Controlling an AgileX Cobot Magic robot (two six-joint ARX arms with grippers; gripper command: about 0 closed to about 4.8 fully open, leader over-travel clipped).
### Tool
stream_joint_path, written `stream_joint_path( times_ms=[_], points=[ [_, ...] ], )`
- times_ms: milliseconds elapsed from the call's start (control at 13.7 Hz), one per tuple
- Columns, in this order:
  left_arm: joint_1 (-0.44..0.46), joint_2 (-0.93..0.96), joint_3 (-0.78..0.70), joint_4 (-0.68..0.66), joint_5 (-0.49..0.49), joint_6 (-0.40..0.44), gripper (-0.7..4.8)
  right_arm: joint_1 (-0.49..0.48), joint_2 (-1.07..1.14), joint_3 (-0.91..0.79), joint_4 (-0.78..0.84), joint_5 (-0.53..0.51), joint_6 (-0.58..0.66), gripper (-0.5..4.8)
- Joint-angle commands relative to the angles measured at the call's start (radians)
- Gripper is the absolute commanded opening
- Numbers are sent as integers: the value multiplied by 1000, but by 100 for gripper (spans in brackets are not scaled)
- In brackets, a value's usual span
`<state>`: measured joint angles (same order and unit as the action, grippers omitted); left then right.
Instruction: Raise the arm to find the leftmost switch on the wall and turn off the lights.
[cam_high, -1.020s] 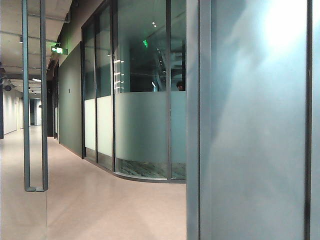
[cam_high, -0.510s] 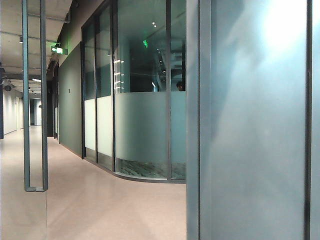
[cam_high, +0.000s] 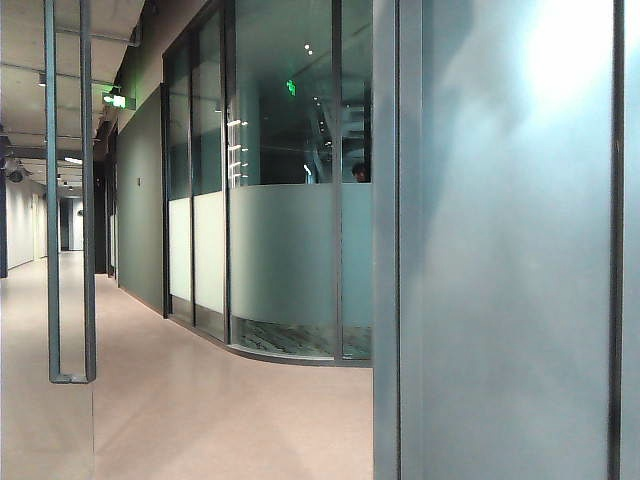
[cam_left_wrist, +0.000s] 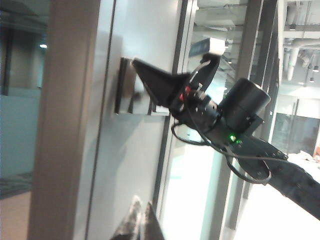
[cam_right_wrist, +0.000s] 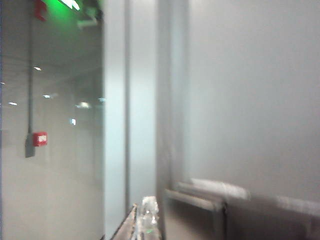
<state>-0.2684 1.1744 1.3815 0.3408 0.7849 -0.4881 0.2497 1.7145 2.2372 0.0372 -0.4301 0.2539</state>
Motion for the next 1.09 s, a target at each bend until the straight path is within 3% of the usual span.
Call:
stream_joint_path(
  times_ms=[73, 510, 656, 1093],
  points=[
    [2, -10, 4, 13, 5, -2, -5, 23, -28, 2, -56, 116, -21, -1],
    [2, -11, 4, 12, 5, -2, -5, 23, -41, 2, -57, 152, -24, -1],
    [2, -11, 4, 12, 5, -2, -5, 56, -41, 2, -68, 252, -77, -1],
    [2, -17, 4, 8, 6, 2, -5, 109, -32, 2, -82, 343, -132, -1]
  ],
)
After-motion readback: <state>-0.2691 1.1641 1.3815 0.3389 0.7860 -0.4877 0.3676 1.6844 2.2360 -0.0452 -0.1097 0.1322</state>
